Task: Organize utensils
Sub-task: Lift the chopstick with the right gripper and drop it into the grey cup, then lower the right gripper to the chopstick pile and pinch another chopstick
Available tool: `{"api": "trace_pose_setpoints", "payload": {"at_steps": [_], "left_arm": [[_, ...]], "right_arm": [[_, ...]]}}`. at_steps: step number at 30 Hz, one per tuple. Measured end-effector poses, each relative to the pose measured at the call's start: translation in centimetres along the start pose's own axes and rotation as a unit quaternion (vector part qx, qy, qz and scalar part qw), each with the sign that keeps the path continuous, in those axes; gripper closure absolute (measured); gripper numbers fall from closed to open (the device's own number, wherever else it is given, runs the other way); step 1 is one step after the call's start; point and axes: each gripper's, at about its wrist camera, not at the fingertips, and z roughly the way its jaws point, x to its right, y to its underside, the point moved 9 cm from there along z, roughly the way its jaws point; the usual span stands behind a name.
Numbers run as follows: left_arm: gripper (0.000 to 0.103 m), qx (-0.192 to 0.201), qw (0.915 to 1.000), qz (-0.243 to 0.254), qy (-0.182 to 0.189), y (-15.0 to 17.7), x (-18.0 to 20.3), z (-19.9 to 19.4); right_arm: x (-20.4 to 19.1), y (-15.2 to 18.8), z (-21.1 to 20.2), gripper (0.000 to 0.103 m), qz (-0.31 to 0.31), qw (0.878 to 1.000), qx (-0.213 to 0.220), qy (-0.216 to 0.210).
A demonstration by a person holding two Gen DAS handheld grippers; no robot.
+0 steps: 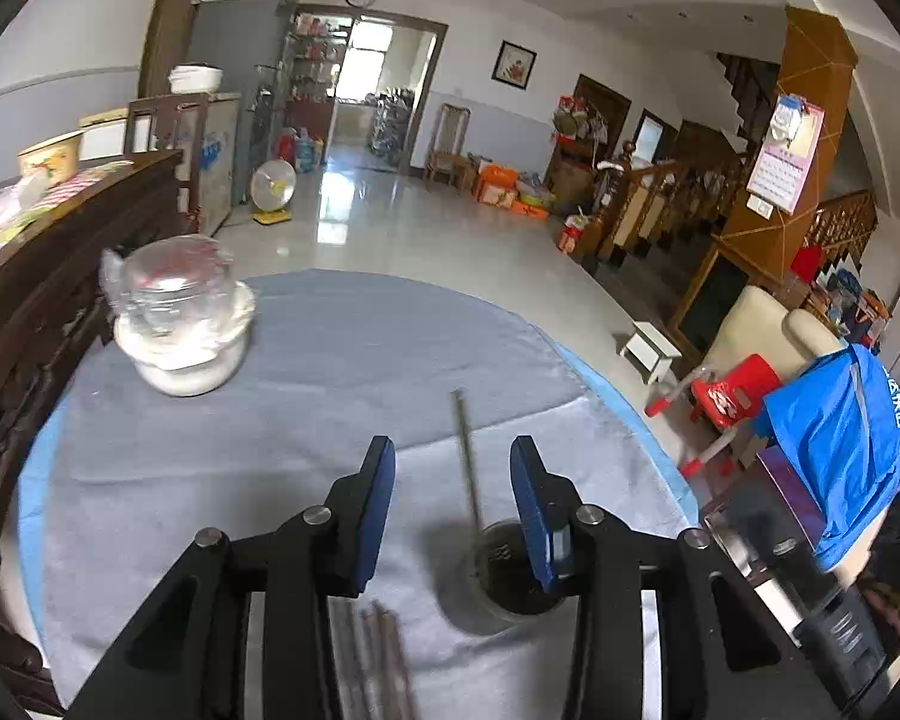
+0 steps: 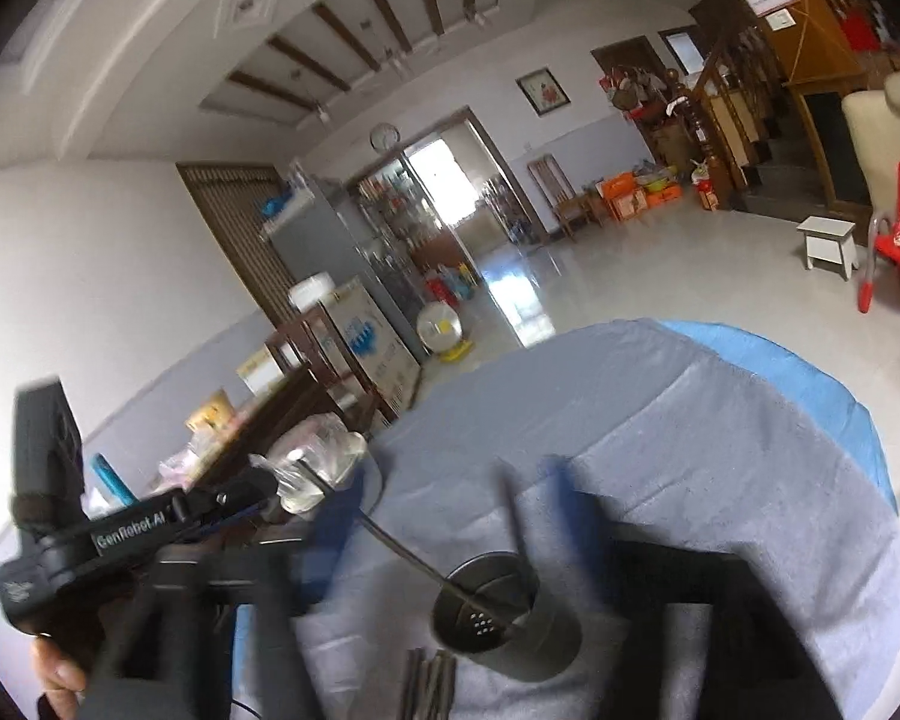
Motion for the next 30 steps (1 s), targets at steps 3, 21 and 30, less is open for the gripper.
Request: {"api": "trace_pose_setpoints", "payload": {"at_steps": [3,21,30], "left_arm": [[0.061,-0.008,0.9997,-0.017,-0.018,1.6,-2.5,-1.0],[0.061,-0.186,0.9757,-0.09,-0.073,17.9,-10.9,2.1],[0.061,-0.205,0.9745,-0.078,-0.046,19.0,-10.7,4.1]], "right_arm": [[0.3,0.8,-2.1,0.028,0.001,1.0,0.001,-0.001],[0.6,14.4,-1.8,0.064,-0.001,0.982,-0.19,-0.005],[-0.8,20.4,5.2,0.077,-0.056,0.961,-0.272,0.014]]}}
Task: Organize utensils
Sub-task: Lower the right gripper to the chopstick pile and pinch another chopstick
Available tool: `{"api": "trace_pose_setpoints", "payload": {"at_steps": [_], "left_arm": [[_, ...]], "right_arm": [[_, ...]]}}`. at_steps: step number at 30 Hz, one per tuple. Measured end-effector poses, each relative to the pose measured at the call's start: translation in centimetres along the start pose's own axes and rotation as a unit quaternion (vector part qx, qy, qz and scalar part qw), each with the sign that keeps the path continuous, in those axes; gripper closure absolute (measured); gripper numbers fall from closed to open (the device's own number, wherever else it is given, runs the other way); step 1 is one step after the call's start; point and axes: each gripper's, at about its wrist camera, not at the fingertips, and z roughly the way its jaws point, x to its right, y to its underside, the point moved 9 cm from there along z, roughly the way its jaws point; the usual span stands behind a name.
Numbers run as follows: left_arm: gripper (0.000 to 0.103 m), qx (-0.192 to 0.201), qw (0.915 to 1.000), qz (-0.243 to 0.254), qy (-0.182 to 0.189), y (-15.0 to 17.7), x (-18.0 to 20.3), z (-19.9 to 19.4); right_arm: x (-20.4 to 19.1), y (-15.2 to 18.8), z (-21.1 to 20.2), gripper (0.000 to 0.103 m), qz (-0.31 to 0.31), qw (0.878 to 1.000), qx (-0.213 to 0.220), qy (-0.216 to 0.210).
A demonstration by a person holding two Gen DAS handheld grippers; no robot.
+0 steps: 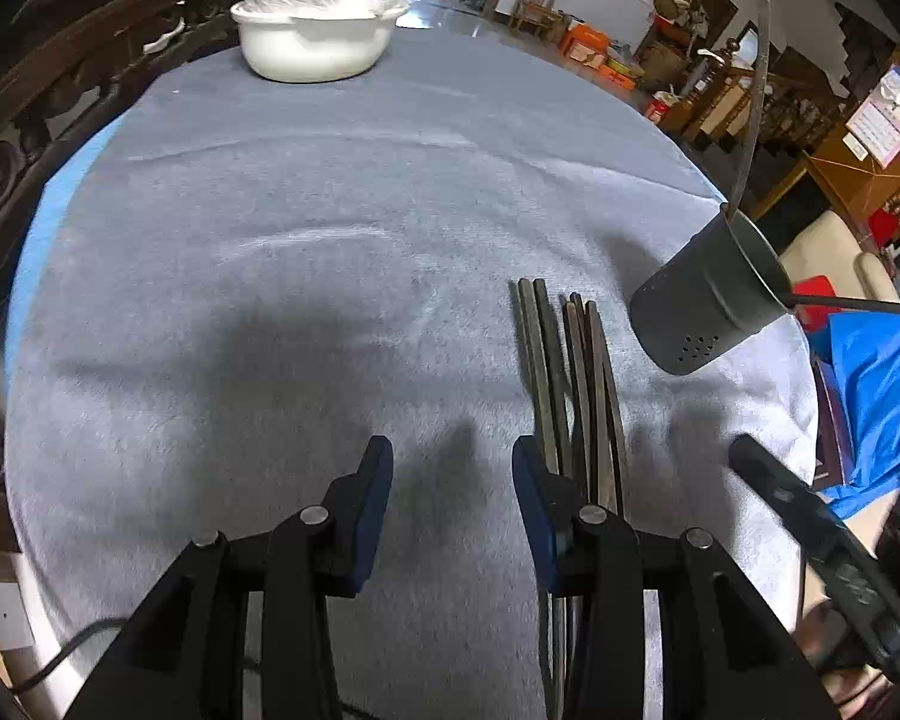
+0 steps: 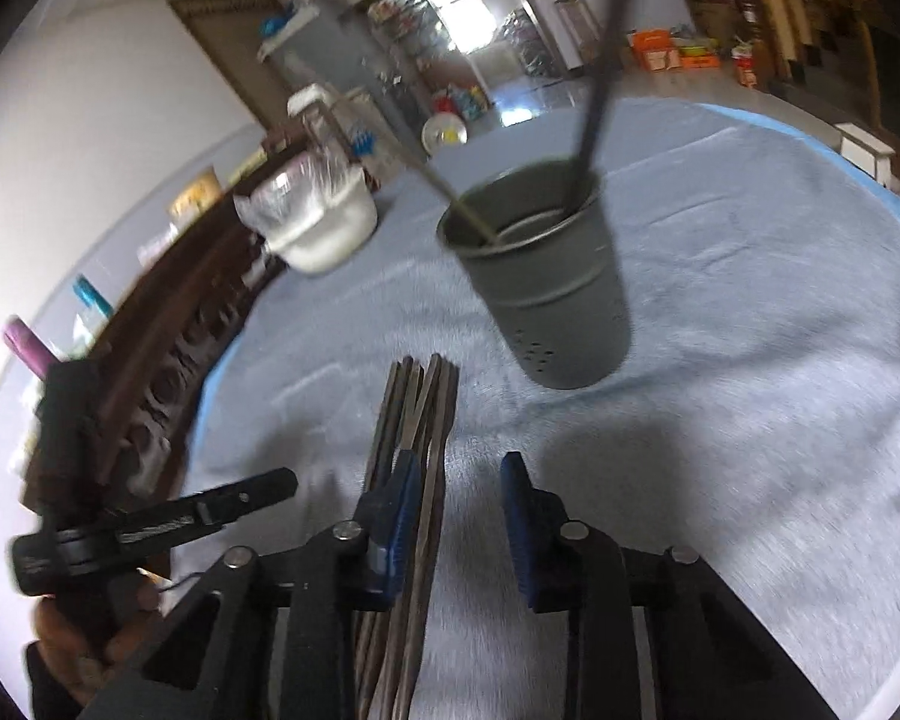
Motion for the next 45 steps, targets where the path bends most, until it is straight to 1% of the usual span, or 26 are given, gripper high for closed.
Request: {"api": "trace_pose_setpoints", "payload": {"at_steps": [2,5,6,9,10,15,23,24,25,30,36,42,45], "left_arm": [[0.061,-0.003,1.0,0.003,0.009,-0.3,0.0,0.2],[0.061,-0.004,0.9998,0.001,0.021,-0.5,-0.3,0.3],[0.062,-0.005,0.9997,0.0,0.025,-0.6,-0.4,0.4],[0.069,-0.007,0.9993,0.0,0.035,-1.0,-0.6,0.8],[0.071,-0.008,0.9992,0.002,0.039,-1.1,-0.5,0.8],[0.073,-0.009,0.9985,0.008,0.054,-1.2,-0.2,0.9],[0.073,-0.025,0.9973,0.02,0.066,-2.1,0.7,1.7],[0.073,-0.029,0.997,0.024,0.068,-2.2,1.0,1.9],[0.073,-0.031,0.9969,0.027,0.067,-2.3,1.2,2.1],[0.073,-0.045,0.9959,0.052,0.059,-3.0,2.8,3.2],[0.073,-0.065,0.995,0.058,0.05,-4.0,3.4,5.2],[0.073,-0.075,0.9947,0.054,0.045,-5.3,3.4,6.8],[0.078,-0.073,0.9948,0.06,0.039,-5.7,3.8,7.1]], "right_arm": [[-0.5,-0.3,2.1,0.081,-0.006,1.0,-0.017,0.009],[-0.8,-0.4,4.1,0.084,-0.015,0.999,-0.03,0.018],[-0.9,-0.5,4.5,0.085,-0.016,0.999,-0.031,0.02],[-1.2,-0.8,5.7,0.085,-0.018,0.999,-0.04,0.024],[-1.3,-0.9,5.9,0.085,-0.023,0.998,-0.041,0.031],[-1.0,-1.1,7.3,0.089,-0.015,0.997,-0.059,0.053],[-1.1,-1.1,7.9,0.089,-0.015,0.995,-0.077,0.058],[-0.9,-1.1,7.8,0.093,-0.013,0.995,-0.077,0.059],[-0.7,-1.1,7.5,0.094,-0.011,0.995,-0.076,0.06],[0.3,-1.3,6.4,0.094,-0.023,0.994,-0.063,0.083],[1.2,-1.4,6.0,0.095,0.0,0.997,-0.058,0.054],[1.3,-1.3,5.7,0.095,0.007,0.998,-0.057,0.038],[1.2,-1.3,5.8,0.095,0.008,0.998,-0.057,0.035]]}}
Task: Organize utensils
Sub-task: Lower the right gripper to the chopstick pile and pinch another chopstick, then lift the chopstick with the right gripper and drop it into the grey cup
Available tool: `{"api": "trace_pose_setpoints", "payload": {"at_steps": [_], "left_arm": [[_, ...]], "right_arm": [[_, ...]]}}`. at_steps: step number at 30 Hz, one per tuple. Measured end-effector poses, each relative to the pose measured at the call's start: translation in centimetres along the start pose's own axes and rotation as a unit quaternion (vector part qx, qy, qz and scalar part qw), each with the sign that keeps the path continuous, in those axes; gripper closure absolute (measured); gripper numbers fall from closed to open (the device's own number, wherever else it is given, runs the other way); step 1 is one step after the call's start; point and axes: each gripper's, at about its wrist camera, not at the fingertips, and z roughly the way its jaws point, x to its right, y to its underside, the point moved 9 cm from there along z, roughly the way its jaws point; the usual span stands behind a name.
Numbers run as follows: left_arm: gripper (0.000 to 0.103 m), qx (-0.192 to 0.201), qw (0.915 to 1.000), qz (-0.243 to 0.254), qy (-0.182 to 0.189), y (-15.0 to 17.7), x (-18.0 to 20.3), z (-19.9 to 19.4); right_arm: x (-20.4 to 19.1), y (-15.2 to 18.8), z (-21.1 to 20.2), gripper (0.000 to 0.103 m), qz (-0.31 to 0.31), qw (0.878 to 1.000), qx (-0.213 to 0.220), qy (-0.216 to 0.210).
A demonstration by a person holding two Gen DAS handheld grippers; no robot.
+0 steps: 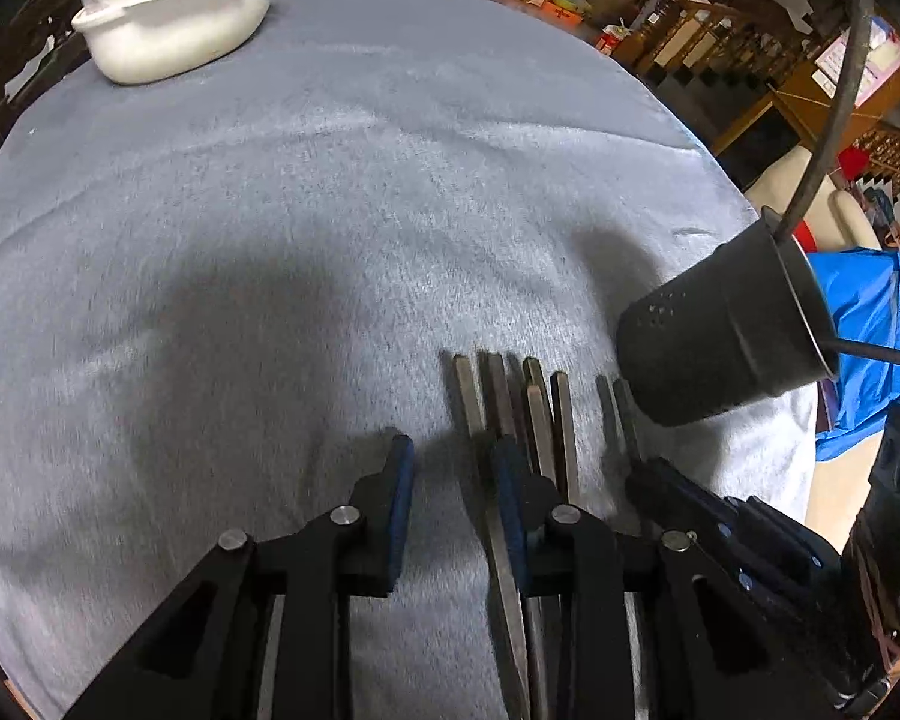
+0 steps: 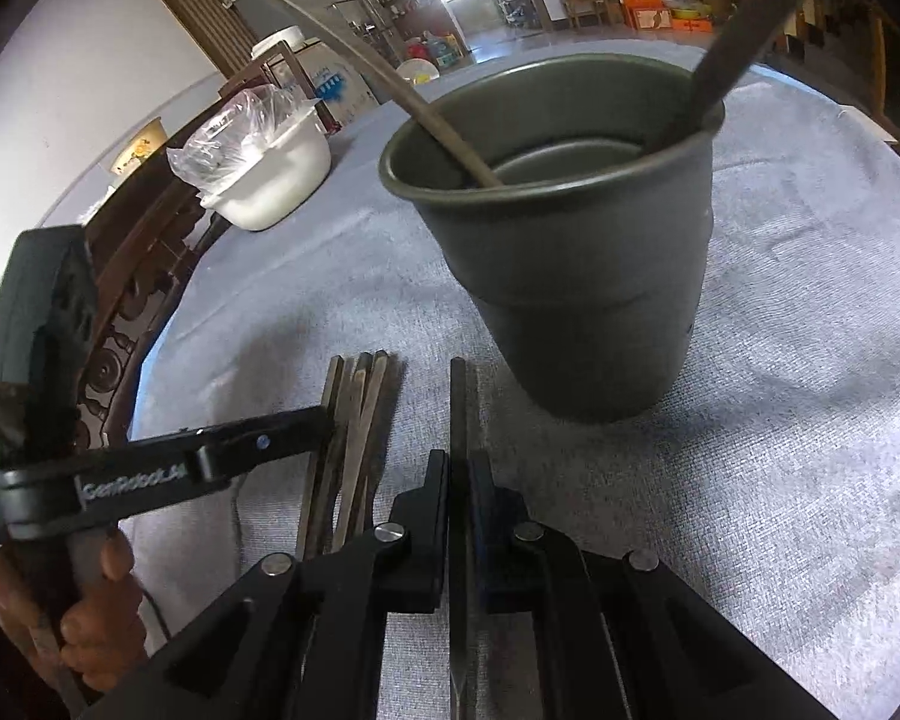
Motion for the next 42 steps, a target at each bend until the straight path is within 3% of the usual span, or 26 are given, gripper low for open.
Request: {"api": "trace_pose_setpoints", "payload": {"at_steps": [4,14,18,25,28,35,42], "left_arm": [[0.091,0.001,0.9999,0.01,-0.004,-0.3,-0.1,0.2],[0.094,-0.01,0.999,0.043,0.001,1.0,-1.0,-0.9],[0.093,-0.012,0.9991,0.038,-0.014,0.7,-2.0,-1.2],[0.089,-0.014,0.9997,0.017,-0.007,-0.3,-2.1,-0.8],[0.095,-0.01,0.9998,0.0,-0.018,-0.5,-2.6,-0.9],[0.097,0.053,0.9983,0.003,-0.023,-0.5,-1.7,-6.1],[0.097,0.14,0.9889,0.042,-0.027,-0.9,2.1,-14.0]], "right_arm": [[0.0,-0.1,0.2,0.095,0.004,1.0,-0.004,-0.001],[-1.1,-0.5,1.7,0.091,-0.004,0.999,-0.031,0.036],[-1.2,-1.0,2.2,0.092,-0.017,0.999,-0.015,0.049],[-1.2,-1.7,1.8,0.096,-0.034,0.998,-0.003,0.047],[-1.7,-2.3,0.1,0.096,-0.037,0.999,0.021,0.025],[-2.2,-3.6,-5.7,0.096,-0.034,0.996,0.079,-0.027],[-3.4,-4.6,-12.7,0.096,-0.036,0.985,0.155,-0.066]]}}
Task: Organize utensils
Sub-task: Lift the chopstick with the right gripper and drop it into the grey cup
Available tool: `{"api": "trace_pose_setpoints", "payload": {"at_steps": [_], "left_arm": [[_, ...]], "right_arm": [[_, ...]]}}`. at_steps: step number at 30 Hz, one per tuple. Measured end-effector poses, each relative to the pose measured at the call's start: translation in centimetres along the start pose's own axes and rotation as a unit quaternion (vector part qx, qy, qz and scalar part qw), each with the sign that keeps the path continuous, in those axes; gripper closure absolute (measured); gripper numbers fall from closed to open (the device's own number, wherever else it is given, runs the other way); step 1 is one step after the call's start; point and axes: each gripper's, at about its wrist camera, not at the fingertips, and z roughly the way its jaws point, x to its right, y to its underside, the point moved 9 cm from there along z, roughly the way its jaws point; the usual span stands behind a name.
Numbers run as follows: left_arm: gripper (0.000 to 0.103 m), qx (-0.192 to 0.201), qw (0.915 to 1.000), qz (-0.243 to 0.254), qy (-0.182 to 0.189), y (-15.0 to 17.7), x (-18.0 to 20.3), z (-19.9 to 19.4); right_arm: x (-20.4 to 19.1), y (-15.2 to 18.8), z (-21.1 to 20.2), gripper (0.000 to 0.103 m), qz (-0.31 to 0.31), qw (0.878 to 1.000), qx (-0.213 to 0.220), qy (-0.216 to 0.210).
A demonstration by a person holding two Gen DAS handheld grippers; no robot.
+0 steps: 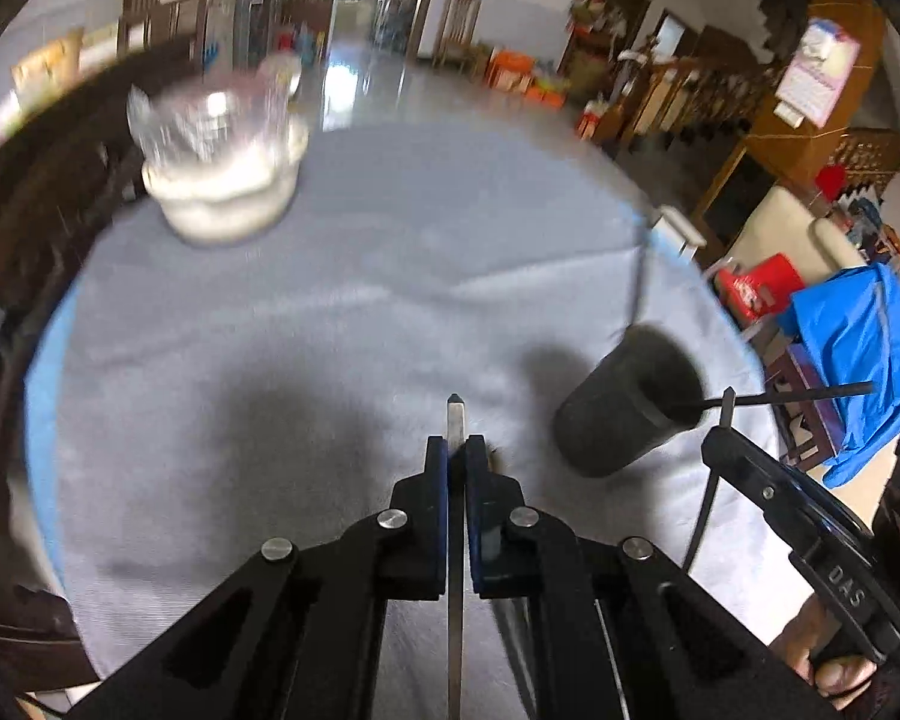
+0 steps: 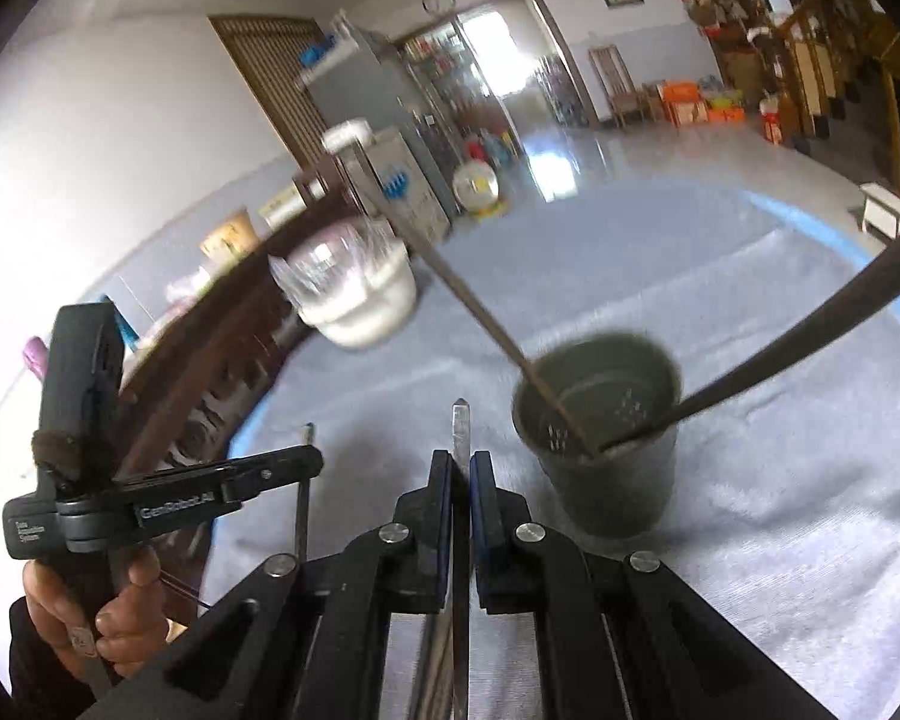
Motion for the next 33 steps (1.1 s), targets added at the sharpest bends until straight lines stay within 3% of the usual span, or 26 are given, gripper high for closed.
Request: {"api": "trace_pose_setpoints", "payload": {"at_steps": [8,20,27,33], "left_arm": [[0.097,0.078,0.9967,0.023,0.006,-2.2,2.8,-7.4],[0.097,0.162,0.9862,0.037,0.006,-7.7,6.7,-13.0],[0.097,0.225,0.974,0.026,0.016,-12.0,8.9,-14.5],[0.097,0.24,0.9701,0.02,0.028,-13.5,10.5,-12.2]], "right_arm": [[-1.6,-3.5,-5.2,0.096,-0.01,0.996,0.092,-0.009],[-0.4,-10.8,-9.0,0.096,0.008,0.98,0.199,0.024],[1.1,-15.6,-11.3,0.096,0.019,0.956,0.282,0.072],[1.7,-16.5,-10.3,0.096,0.003,0.948,0.299,0.113]]}}
